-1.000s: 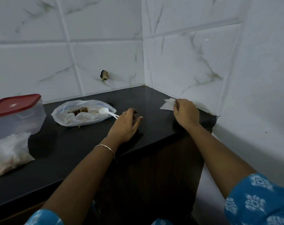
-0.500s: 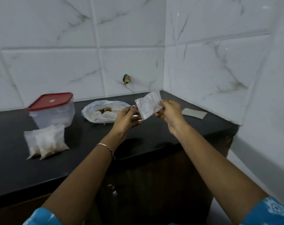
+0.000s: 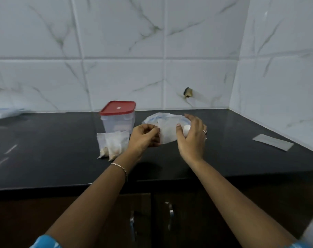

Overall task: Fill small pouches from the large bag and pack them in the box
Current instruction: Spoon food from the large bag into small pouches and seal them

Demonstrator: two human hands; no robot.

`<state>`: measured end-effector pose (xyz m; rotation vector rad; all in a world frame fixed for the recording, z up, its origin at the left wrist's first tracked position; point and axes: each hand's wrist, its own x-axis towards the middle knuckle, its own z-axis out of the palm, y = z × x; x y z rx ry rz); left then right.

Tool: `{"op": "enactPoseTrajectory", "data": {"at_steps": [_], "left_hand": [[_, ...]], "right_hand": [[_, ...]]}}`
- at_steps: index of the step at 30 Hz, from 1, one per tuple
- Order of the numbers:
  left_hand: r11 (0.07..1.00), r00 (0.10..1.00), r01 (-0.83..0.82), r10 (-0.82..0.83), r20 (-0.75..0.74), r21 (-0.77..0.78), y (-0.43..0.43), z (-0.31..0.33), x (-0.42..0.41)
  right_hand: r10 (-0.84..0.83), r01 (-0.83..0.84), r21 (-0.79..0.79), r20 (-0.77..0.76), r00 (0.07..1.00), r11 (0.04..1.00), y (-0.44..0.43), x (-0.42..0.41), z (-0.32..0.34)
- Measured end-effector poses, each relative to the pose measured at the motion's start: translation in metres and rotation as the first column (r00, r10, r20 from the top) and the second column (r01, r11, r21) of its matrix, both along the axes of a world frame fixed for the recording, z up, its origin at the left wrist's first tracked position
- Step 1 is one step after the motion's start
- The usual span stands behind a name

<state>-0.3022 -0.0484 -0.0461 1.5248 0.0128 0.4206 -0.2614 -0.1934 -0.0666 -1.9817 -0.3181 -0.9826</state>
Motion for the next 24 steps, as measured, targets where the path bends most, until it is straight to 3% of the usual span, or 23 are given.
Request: {"op": "enactPoseTrajectory", "data": {"at_steps": [1,3,7,12,18,24], "left_hand": [[1.000,1.000,-0.012,0.012,0.009,0.003,0.003,-0.001,-0.002],[1.000,0.999,-0.028,0.028,0.023,0.004,0.009,-0.004,-0.003],[1.000,0.999,-0.002,0.002,0.033,0.004,0.015,-0.012,-0.001],[0.999,0.999,0.014,-0.016,0.043,0.032,0.012,-0.016,-0.002],[0.991,0.999,-0.027,0.022,0.041,0.130,0.011,-0.017,-0.006],[0.967,0.974,-0.221,0.212,0.083,0.128,0.013,-0.018,-0.005]], "right_hand": [[0.033,-0.029,-0.033,0.112,0.993,0.999,0.007,-0.002,-0.001],[0.188,-0.182,-0.054,0.165,0.968,0.982,0.020,-0.007,-0.002],[0.375,-0.376,0.003,-0.025,0.926,0.927,0.033,-0.009,-0.007],[0.367,-0.353,0.133,-0.100,0.925,0.926,0.029,-0.003,-0.007],[0.303,-0.299,0.050,-0.154,0.940,0.953,0.029,-0.006,-0.008],[0.243,-0.237,0.061,-0.135,0.961,0.970,0.029,-0.010,-0.006]]}}
